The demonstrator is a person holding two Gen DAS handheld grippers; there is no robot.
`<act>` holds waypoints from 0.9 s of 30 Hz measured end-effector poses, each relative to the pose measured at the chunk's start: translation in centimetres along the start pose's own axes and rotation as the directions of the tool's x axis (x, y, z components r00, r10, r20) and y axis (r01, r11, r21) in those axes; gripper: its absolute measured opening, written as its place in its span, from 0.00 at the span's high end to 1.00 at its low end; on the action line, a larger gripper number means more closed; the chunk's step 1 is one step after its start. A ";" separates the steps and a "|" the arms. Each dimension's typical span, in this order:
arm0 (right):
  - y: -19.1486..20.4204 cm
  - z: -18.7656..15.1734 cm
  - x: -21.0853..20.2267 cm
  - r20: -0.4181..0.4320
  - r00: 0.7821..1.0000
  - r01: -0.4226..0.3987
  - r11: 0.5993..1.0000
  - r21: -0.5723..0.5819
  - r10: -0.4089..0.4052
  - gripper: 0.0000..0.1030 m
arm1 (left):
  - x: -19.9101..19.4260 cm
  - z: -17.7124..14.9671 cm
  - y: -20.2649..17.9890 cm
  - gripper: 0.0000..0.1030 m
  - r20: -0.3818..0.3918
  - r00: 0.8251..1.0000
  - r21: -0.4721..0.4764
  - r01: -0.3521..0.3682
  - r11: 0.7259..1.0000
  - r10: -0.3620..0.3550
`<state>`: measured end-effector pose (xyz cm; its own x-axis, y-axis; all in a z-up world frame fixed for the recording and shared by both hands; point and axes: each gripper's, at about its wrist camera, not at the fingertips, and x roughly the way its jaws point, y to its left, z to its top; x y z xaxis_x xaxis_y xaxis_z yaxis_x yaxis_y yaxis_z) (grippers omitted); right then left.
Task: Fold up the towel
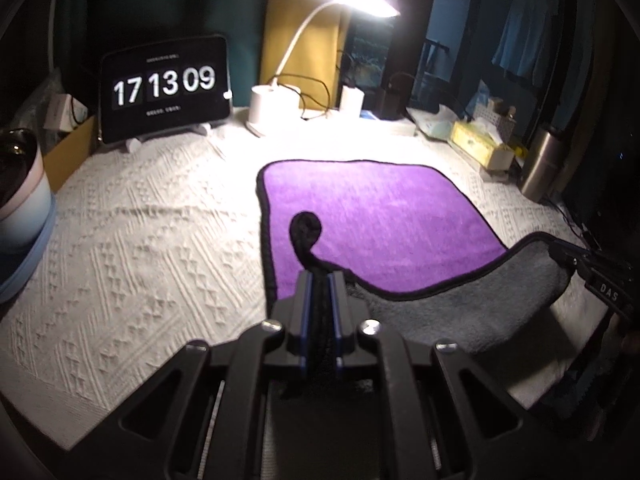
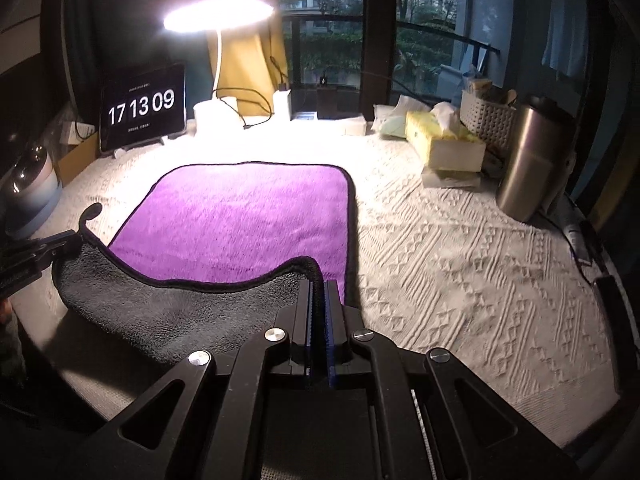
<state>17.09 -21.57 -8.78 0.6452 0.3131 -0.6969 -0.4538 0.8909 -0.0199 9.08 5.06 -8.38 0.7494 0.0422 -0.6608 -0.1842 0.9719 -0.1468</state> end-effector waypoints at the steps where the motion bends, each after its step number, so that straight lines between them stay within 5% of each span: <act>1: -0.1 0.2 -0.1 0.007 1.000 0.004 1.000 0.002 -0.004 0.94 | -0.2 0.1 0.0 0.91 0.007 1.000 -0.002 -0.004 1.000 0.004; 27: -1.1 3.5 0.0 0.085 0.996 0.032 0.999 0.024 -0.034 0.94 | -0.8 3.0 1.1 0.91 0.143 0.989 -0.037 -0.041 0.998 0.046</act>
<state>19.76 -21.36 -6.26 0.7099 0.3096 -0.6326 -0.4180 0.9081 -0.0247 10.21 6.80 -5.79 0.8236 0.1200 -0.5544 -0.2384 0.9601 -0.1464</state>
